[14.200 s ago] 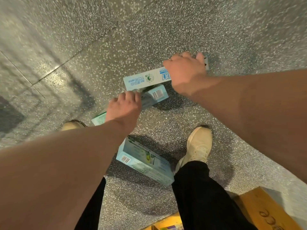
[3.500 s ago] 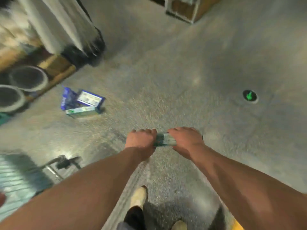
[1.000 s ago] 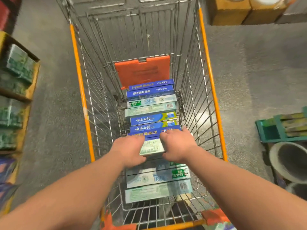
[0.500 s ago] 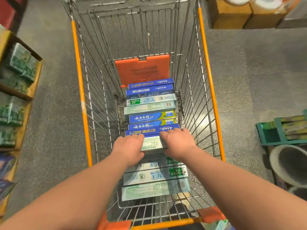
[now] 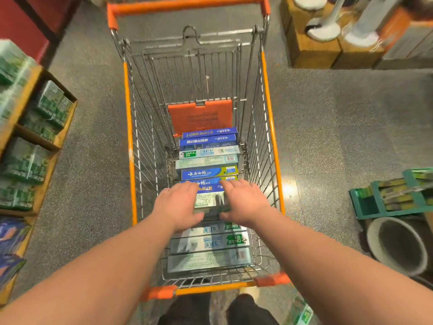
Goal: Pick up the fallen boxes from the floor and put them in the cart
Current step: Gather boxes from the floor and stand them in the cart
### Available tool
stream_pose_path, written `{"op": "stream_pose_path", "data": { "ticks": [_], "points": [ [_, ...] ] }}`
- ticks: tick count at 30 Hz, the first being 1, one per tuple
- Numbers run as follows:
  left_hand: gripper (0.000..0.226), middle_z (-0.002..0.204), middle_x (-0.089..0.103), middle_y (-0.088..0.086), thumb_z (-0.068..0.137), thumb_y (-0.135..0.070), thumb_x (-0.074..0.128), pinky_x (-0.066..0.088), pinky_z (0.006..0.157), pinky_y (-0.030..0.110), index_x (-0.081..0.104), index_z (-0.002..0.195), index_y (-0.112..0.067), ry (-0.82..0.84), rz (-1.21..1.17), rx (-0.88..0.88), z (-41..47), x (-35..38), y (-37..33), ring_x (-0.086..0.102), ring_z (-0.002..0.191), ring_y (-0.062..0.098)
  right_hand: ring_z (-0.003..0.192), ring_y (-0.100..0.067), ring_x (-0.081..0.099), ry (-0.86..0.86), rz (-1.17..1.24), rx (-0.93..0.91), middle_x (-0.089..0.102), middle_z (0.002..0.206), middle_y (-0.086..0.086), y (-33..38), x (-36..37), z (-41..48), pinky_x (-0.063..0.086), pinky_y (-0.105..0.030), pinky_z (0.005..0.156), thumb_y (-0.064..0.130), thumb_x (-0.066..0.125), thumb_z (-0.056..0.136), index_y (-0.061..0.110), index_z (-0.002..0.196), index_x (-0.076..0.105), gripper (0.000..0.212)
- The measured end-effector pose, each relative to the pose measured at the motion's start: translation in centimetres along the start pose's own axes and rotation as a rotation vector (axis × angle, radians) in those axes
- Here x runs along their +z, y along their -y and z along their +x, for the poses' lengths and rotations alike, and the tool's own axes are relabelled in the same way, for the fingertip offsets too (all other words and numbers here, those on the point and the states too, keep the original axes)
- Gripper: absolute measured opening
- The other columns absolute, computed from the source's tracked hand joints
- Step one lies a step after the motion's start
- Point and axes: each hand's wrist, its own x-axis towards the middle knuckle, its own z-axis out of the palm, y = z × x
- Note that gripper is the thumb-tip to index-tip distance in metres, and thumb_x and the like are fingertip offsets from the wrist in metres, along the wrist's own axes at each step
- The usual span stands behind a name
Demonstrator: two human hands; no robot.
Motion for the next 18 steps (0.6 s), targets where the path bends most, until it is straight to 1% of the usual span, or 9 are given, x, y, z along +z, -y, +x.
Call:
{"op": "stream_pose_path", "data": {
  "ticks": [3, 6, 10, 14, 18],
  "points": [
    [0.064, 0.126, 0.057, -0.003, 0.080, -0.067, 0.059, 0.047, 0.097, 0.044, 0.048, 0.127, -0.024, -0.040, 0.008, -0.017, -3.4, -3.5, -2.0, 0.055, 0.119, 0.023, 0.140, -0.028, 0.041, -0.041, 0.004, -0.029, 0.046, 0.152, -0.004, 0.5, -3.2, -3.9, 0.038, -0.046, 0.114, 0.056, 0.075, 0.082, 0.018, 0.154, 0.031, 0.093],
    [0.067, 0.128, 0.056, -0.002, 0.081, -0.068, 0.057, 0.046, 0.097, 0.044, 0.048, 0.129, -0.023, -0.083, 0.053, -0.011, -7.0, -6.4, -4.1, 0.054, 0.122, 0.024, 0.140, -0.028, 0.042, -0.075, -0.053, -0.052, 0.046, 0.153, -0.004, 0.8, -5.9, -8.3, 0.040, -0.045, 0.112, 0.059, 0.075, 0.081, 0.019, 0.157, 0.028, 0.097],
    [0.068, 0.133, 0.056, -0.002, 0.081, -0.070, 0.055, 0.047, 0.097, 0.045, 0.047, 0.130, -0.023, -0.122, 0.120, 0.034, -11.7, -8.1, -6.8, 0.055, 0.123, 0.024, 0.137, -0.027, 0.046, -0.172, -0.054, -0.032, 0.050, 0.150, -0.002, 0.7, -7.8, -14.7, 0.044, -0.042, 0.108, 0.059, 0.073, 0.083, 0.021, 0.155, 0.033, 0.090],
    [0.068, 0.137, 0.055, 0.001, 0.083, -0.068, 0.055, 0.044, 0.095, 0.045, 0.047, 0.131, -0.021, -0.139, 0.138, 0.133, -16.4, -7.3, -9.8, 0.053, 0.125, 0.026, 0.135, -0.028, 0.049, -0.267, 0.012, 0.060, 0.052, 0.148, -0.002, 1.4, -6.6, -22.6, 0.046, -0.043, 0.105, 0.057, 0.072, 0.086, 0.022, 0.152, 0.038, 0.082],
    [0.073, 0.136, 0.055, 0.002, 0.081, -0.068, 0.053, 0.047, 0.095, 0.044, 0.046, 0.136, -0.020, -0.134, 0.167, 0.272, -22.0, -4.8, -13.8, 0.054, 0.124, 0.027, 0.132, -0.028, 0.051, -0.246, 0.075, 0.186, 0.056, 0.143, 0.000, 2.5, -2.0, -31.0, 0.047, -0.045, 0.101, 0.058, 0.070, 0.085, 0.024, 0.147, 0.042, 0.076]
  ]
}}
